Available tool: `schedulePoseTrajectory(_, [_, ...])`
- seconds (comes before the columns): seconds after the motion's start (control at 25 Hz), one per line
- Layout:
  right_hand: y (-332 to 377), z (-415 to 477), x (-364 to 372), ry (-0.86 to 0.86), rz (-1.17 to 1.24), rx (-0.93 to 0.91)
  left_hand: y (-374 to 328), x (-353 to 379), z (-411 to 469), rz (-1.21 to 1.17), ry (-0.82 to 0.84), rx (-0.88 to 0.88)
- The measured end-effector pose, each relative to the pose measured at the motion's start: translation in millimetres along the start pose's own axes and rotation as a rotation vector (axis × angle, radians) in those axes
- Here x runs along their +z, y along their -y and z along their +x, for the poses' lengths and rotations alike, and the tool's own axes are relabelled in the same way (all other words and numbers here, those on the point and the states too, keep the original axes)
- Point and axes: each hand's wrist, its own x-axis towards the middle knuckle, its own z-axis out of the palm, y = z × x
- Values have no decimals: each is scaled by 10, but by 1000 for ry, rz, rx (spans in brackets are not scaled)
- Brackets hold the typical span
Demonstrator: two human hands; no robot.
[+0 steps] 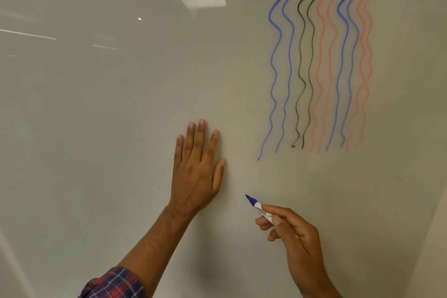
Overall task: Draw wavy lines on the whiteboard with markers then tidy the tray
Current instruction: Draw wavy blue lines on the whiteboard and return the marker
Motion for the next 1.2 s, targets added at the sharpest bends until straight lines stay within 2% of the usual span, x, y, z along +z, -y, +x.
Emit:
schedulePoseTrajectory(0.28, [-377,-481,-67,-5,77,348,-426,226,-1087,-120,210,-40])
schedulePoseTrajectory(0.48, [-782,-912,-112,-21,87,622,-777,314,-1924,-229,355,-148])
schedulePoseTrajectory(0.64, [-1057,-1242,-183,-23,81,823,-1055,344,-2554,-309,519,-247])
schedulePoseTrajectory(0.76, [-1278,-1469,-256,-11,86,924,-1210,364,-2995,-342,659,-255])
schedulePoseTrajectory(1.2, [-2309,-2508,-407,105,-261,1319,-1752,258,-4501,-324,1234,-179])
